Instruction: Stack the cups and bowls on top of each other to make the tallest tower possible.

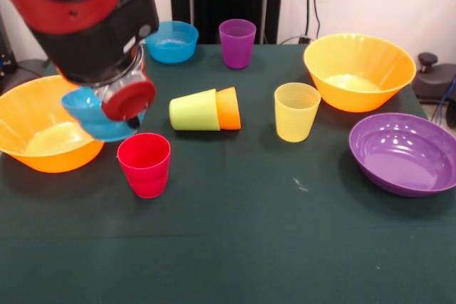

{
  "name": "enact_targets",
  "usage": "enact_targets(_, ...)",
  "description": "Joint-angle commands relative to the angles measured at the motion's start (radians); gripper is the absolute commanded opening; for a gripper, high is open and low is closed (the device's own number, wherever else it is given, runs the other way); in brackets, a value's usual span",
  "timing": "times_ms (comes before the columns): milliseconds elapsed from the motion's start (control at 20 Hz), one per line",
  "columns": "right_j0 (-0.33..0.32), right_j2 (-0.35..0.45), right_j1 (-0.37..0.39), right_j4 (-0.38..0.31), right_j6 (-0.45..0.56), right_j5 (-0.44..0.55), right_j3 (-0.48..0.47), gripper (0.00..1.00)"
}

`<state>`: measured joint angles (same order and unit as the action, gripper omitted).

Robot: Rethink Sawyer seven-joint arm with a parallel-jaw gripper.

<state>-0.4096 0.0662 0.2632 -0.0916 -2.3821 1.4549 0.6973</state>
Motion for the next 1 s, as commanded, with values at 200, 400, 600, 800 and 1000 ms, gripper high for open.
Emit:
enact_targets(200,0.03,0.03,-0.123,0.004,-0.115,0.083,-0.154,0.0)
enact_targets(400,0.039,0.028,-0.137,0.023,-0.125,0.083,-0.154,0.0)
enact_targets(600,0.036,0.019,-0.149,0.032,-0.117,0.103,-0.174,0.0)
enact_targets(800,0.035,0.012,-0.126,0.046,-0.107,0.089,-0.137,0.0)
enact_targets(1000,0.035,0.009,-0.085,0.064,-0.095,0.082,-0.102,0.0)
